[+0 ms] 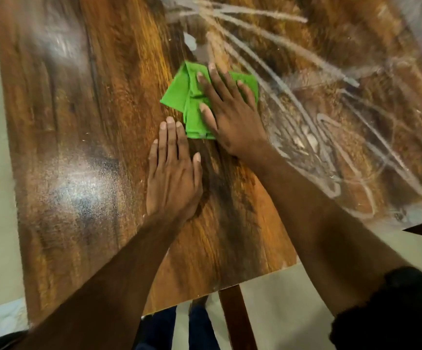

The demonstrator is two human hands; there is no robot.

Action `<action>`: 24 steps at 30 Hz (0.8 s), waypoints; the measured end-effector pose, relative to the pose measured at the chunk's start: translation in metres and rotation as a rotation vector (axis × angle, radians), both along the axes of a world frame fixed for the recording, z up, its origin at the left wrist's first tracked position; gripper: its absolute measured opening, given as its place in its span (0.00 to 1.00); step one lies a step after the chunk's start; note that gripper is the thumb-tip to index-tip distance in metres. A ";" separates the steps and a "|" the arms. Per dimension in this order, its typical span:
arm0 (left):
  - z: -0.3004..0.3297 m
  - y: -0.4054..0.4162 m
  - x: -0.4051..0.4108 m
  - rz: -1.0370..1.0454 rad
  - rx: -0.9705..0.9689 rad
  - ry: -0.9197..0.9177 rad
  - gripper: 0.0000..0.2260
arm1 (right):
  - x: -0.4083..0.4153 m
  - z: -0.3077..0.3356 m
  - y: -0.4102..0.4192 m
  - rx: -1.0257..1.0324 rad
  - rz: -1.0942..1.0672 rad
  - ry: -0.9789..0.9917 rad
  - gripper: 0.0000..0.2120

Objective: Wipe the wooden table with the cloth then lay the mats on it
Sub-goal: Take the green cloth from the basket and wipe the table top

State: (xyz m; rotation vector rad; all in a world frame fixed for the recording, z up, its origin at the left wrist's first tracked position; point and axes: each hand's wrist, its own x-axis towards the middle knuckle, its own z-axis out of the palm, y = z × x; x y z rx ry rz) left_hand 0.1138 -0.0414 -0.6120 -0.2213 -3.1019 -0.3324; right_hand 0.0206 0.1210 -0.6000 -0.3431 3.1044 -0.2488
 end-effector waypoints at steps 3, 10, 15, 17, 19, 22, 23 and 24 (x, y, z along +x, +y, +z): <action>0.002 0.001 0.000 -0.012 0.003 -0.023 0.29 | 0.074 0.003 0.017 -0.002 -0.025 -0.029 0.30; 0.002 0.002 0.000 -0.023 0.003 -0.054 0.29 | 0.236 0.022 0.068 0.001 -0.082 -0.197 0.30; 0.001 0.003 0.000 -0.026 0.005 -0.045 0.30 | 0.190 0.020 0.086 -0.037 -0.054 -0.162 0.29; 0.001 0.002 0.000 -0.021 0.011 -0.040 0.29 | 0.140 0.016 0.095 -0.066 -0.064 -0.138 0.29; 0.002 0.003 0.000 -0.020 0.017 -0.035 0.29 | 0.087 0.012 0.105 -0.036 -0.065 -0.090 0.29; 0.001 0.002 0.000 -0.023 0.031 -0.043 0.29 | 0.036 0.008 0.108 0.006 -0.053 -0.065 0.30; 0.001 0.003 0.001 -0.024 0.035 -0.042 0.29 | 0.033 0.007 0.108 0.006 -0.056 -0.063 0.30; 0.001 0.003 0.001 -0.021 0.039 -0.037 0.29 | 0.039 0.006 0.107 0.001 -0.063 -0.061 0.30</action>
